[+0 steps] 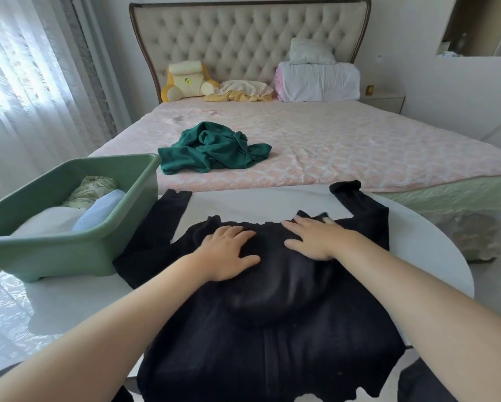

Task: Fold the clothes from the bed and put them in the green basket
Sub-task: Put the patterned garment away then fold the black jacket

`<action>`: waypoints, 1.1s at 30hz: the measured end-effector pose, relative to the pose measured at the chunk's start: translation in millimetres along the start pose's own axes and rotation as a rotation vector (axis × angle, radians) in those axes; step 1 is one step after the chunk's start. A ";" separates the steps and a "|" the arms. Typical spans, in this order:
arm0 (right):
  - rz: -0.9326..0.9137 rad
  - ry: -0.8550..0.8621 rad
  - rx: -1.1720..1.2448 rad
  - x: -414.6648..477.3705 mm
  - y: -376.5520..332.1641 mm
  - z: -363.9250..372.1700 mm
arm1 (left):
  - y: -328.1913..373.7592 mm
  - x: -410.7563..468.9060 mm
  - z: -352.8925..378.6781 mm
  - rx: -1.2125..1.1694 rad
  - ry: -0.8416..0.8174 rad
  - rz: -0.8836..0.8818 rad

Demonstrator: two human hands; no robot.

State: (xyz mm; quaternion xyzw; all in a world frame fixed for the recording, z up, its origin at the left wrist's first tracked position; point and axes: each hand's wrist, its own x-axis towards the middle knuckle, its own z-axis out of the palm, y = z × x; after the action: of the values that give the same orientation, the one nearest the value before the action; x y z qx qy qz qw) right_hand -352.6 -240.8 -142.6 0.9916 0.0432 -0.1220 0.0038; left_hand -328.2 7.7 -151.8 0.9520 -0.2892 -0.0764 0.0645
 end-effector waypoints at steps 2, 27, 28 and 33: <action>0.085 -0.082 0.005 1.3 7.8 5.7 | -18.6 4.3 6.3 0.036 -0.156 -0.121; 0.155 0.464 -0.023 66.6 27.2 -3.2 | -57.7 113.8 -12.8 0.404 0.349 -0.305; 0.151 0.491 -0.029 70.9 29.0 -4.6 | -57.6 119.3 -10.6 0.397 0.373 -0.324; 0.116 0.498 0.032 92.8 31.0 -1.5 | -69.4 132.5 -3.4 0.392 0.323 -0.355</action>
State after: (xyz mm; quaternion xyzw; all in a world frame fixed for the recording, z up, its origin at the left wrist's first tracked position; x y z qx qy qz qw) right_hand -259.8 -263.7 -163.7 0.9918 -0.0161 0.1258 -0.0156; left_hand -181.3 -9.0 -174.3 0.9818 -0.1136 0.1229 -0.0896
